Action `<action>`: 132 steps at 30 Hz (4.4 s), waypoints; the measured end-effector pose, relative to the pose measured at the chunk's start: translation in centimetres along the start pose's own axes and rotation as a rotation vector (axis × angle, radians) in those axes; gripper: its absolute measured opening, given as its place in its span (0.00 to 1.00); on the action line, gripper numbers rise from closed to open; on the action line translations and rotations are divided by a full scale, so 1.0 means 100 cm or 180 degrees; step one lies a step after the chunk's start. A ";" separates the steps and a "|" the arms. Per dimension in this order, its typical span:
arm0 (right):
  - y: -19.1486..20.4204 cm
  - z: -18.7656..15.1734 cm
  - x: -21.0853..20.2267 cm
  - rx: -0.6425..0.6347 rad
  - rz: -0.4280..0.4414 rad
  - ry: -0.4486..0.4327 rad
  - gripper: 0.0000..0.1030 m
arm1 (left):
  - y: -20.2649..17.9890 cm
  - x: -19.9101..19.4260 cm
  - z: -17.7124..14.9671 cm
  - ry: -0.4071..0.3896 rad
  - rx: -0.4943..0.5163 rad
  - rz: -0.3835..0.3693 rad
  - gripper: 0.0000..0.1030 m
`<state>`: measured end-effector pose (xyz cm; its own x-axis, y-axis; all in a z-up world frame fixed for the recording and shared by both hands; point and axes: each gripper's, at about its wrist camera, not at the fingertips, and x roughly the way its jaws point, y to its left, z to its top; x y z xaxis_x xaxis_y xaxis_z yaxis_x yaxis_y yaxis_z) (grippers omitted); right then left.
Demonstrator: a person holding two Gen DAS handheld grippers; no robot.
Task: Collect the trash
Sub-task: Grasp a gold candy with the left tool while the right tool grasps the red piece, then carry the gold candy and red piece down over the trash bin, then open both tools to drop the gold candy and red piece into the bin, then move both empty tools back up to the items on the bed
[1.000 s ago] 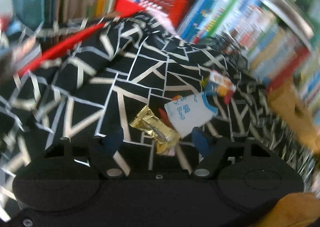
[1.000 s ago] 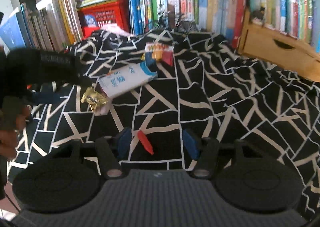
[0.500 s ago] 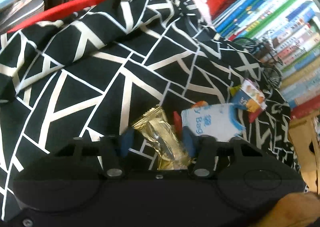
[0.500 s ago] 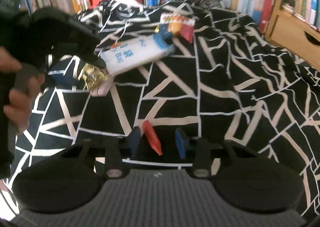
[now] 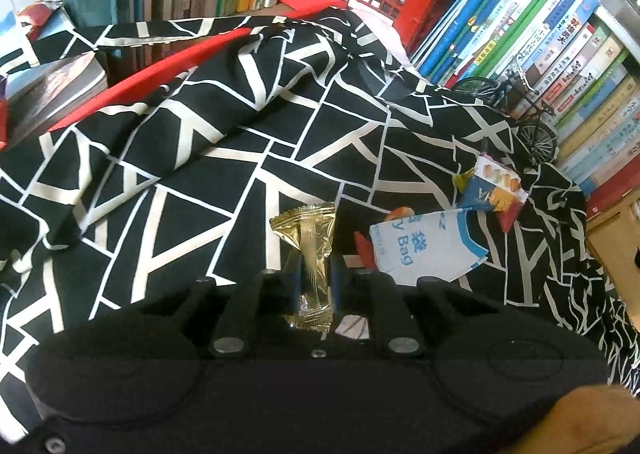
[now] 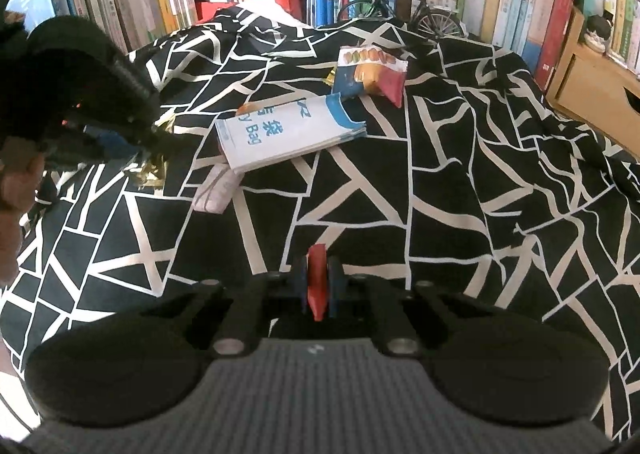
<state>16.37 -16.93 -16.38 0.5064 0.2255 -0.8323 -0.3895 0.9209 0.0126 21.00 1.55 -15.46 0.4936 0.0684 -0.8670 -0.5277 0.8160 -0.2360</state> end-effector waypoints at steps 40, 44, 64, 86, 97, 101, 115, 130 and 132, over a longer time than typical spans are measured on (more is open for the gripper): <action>0.105 -0.102 -0.215 0.0479 -0.0647 -0.0981 0.13 | 0.137 -0.241 -0.151 -0.0119 0.1145 -0.0529 0.13; 0.129 -0.125 -0.242 0.0496 -0.0651 -0.1026 0.13 | 0.163 -0.266 -0.177 -0.0076 0.1231 -0.0581 0.13; 0.211 -0.258 -0.284 0.0151 -0.0146 -0.0718 0.13 | 0.271 -0.327 -0.323 0.0073 0.0912 -0.0252 0.13; 0.246 -0.315 -0.140 0.0036 0.0281 -0.0237 0.14 | 0.337 -0.173 -0.369 0.0406 0.0703 -0.0103 0.13; 0.248 -0.332 -0.070 0.0010 0.0318 -0.0113 0.43 | 0.352 -0.094 -0.372 0.0482 0.0773 -0.0083 0.32; 0.250 -0.333 -0.064 0.0007 0.0330 -0.0094 0.45 | 0.357 -0.090 -0.371 0.0493 0.0752 -0.0097 0.50; 0.252 -0.308 -0.113 0.0072 0.0290 -0.0141 0.52 | 0.345 -0.146 -0.349 0.0446 0.0751 -0.0070 0.66; 0.231 -0.232 -0.234 0.0361 -0.0128 -0.0476 0.65 | 0.285 -0.262 -0.262 0.0138 0.1046 -0.0401 0.78; 0.227 -0.217 -0.249 0.0435 -0.0236 -0.0578 0.68 | 0.274 -0.272 -0.243 0.0073 0.1133 -0.0491 0.78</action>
<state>-21.76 -8.55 -7.35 0.6645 0.1977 -0.7207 -0.2447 0.9688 0.0402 -23.67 8.08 -8.95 0.5307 -0.0800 -0.8438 -0.1735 0.9642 -0.2006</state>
